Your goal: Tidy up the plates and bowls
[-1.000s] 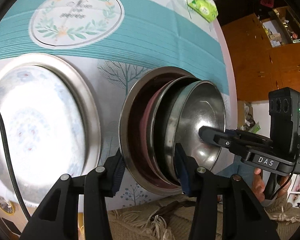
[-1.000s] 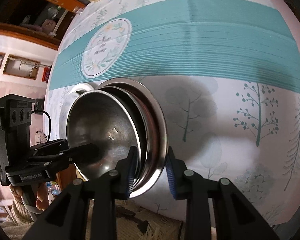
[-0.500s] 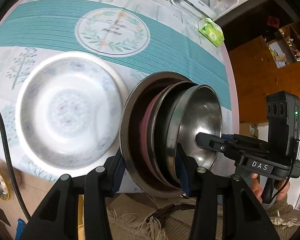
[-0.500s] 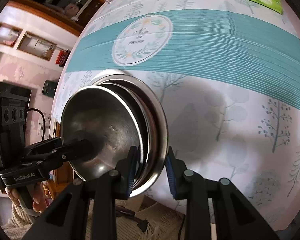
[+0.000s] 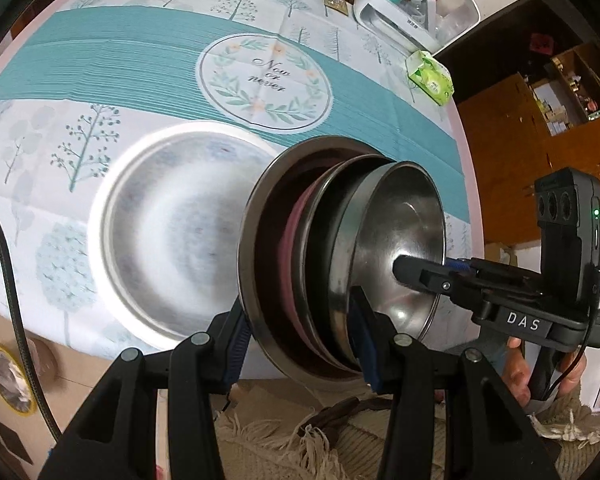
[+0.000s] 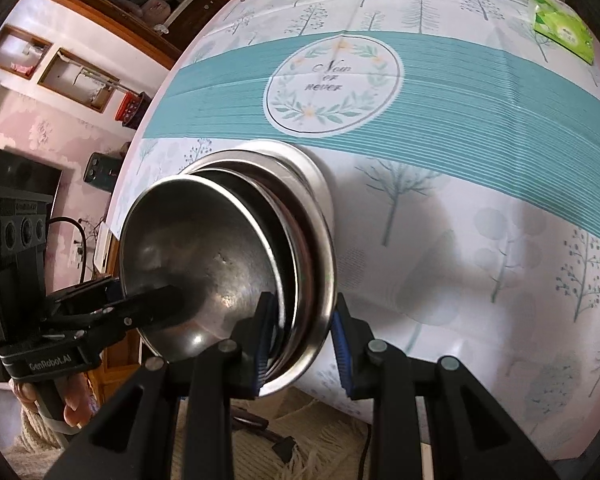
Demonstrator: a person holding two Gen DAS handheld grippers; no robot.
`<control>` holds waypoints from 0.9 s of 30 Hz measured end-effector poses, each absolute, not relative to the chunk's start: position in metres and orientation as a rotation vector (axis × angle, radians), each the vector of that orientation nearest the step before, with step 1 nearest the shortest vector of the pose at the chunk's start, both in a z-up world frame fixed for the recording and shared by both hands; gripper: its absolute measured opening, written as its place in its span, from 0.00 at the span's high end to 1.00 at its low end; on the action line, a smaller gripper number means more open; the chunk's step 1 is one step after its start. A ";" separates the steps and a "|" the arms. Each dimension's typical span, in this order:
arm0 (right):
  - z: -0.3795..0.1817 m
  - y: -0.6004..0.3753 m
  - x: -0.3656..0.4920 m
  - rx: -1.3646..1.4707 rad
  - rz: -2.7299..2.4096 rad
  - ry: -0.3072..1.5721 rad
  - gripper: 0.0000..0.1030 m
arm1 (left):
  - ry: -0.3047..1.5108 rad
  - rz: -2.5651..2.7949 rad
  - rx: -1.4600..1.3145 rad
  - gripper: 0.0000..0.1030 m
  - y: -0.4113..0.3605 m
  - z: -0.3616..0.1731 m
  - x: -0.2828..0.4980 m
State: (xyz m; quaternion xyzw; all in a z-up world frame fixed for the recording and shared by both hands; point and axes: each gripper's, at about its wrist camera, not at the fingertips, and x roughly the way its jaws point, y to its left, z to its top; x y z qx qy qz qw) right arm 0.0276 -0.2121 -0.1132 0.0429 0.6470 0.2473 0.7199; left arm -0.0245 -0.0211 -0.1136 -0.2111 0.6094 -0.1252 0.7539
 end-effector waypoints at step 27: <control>-0.171 -0.139 0.041 0.225 0.294 1.525 0.73 | 1.527 -0.459 -0.339 0.56 0.043 -0.186 0.040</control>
